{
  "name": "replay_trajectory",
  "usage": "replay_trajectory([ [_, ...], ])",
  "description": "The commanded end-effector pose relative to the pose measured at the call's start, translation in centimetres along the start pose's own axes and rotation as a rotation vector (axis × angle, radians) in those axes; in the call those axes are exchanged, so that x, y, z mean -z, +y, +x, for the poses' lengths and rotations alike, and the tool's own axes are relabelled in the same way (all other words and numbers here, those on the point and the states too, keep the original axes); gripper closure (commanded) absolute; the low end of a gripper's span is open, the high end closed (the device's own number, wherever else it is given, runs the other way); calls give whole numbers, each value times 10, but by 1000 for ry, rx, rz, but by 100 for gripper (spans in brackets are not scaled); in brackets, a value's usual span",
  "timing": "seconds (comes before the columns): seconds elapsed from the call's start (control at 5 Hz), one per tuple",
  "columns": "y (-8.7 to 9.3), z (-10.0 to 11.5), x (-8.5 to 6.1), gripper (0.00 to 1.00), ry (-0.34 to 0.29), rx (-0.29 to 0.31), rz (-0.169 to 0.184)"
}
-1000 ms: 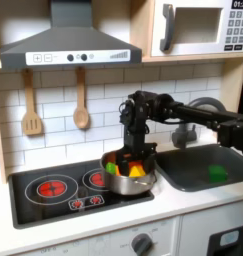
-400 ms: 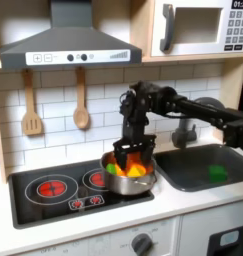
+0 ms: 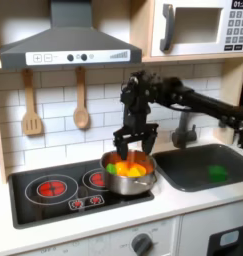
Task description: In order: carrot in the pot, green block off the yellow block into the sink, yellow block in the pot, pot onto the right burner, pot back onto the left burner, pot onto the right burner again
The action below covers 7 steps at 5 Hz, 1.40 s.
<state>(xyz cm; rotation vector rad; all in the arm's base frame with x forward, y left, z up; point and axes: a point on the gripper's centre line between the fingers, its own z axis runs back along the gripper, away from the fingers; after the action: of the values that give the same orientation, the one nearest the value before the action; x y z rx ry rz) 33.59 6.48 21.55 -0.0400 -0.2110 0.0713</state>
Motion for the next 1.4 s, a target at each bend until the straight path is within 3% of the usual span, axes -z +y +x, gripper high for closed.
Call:
replay_trajectory([
  [0.0, -25, -26, -9, 0, 4, 79, -55],
  [0.4, -45, -69, 4, 0, 76, 137, -57],
  [0.6, -49, -90, 6, 0, 81, 142, -27],
  [0.8, -54, -115, 13, 0, 132, 144, 26],
  [1.0, -56, -126, 9, 0, 133, 121, 69],
  [1.2, -53, -131, 6, 0, 122, 19, 124],
])
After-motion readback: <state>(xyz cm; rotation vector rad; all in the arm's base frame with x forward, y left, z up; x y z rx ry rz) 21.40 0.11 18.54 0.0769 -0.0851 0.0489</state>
